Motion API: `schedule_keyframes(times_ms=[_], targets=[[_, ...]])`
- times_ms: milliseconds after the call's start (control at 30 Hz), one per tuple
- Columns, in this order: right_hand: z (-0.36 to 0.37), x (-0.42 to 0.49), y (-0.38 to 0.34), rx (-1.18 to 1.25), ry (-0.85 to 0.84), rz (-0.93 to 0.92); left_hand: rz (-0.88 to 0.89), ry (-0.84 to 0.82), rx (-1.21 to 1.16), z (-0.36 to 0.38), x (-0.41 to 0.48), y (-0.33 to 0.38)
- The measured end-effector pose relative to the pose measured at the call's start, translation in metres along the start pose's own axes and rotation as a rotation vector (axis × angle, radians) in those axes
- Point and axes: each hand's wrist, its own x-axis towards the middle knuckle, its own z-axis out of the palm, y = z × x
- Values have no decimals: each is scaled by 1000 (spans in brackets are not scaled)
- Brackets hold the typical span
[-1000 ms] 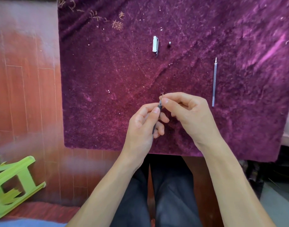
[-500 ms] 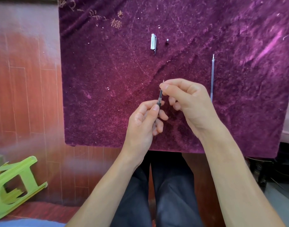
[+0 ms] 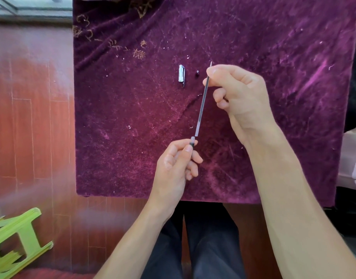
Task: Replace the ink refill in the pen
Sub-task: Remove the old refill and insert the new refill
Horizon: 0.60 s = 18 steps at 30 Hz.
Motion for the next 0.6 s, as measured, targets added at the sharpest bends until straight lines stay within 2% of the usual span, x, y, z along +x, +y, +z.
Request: schedule_keyframes(times_ms=[133,300,433,600], targets=[[-23,7,-3,-27,63,-38,0,3,21,2,4,2],[-75,9,1,-176,234,-76,-4,-7,0,9,10,4],[-116,11,4,-366,360,-101,-6,-20,17,17,15,5],[-145,19,11,-591,428,-78,-5,-24,20,23,19,5]])
